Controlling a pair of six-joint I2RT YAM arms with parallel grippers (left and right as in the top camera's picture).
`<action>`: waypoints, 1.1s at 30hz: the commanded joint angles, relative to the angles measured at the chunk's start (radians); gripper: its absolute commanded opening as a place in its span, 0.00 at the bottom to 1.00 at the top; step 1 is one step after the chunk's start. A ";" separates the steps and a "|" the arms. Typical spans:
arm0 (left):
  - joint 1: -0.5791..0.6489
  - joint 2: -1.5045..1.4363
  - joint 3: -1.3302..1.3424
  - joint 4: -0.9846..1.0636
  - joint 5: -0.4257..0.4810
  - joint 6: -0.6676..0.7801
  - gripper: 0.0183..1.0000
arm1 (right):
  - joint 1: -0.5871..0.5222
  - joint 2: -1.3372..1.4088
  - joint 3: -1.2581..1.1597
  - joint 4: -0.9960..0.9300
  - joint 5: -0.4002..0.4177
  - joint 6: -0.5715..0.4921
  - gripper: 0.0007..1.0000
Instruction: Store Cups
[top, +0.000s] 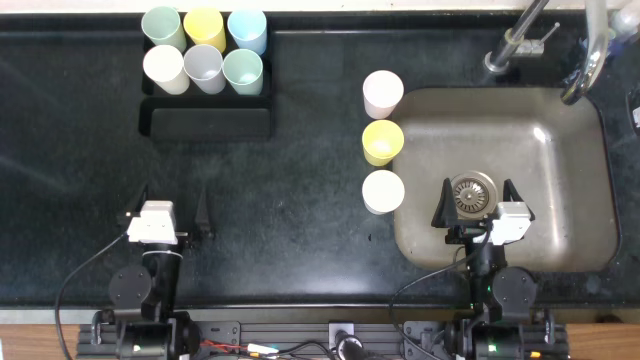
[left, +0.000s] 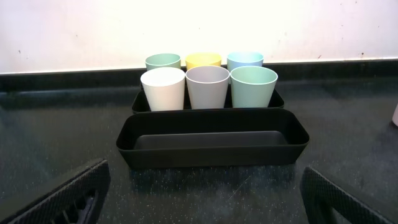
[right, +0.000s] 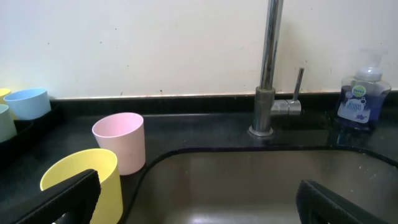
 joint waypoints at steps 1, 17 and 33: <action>0.003 -0.013 0.003 -0.008 0.012 0.007 1.00 | 0.000 -0.011 -0.013 0.004 0.011 0.000 1.00; 0.003 -0.013 0.003 -0.008 0.012 0.007 1.00 | 0.000 -0.011 -0.013 0.004 0.011 0.000 1.00; 0.003 -0.013 0.003 -0.008 0.012 0.007 1.00 | 0.000 -0.011 -0.013 0.004 0.011 0.000 1.00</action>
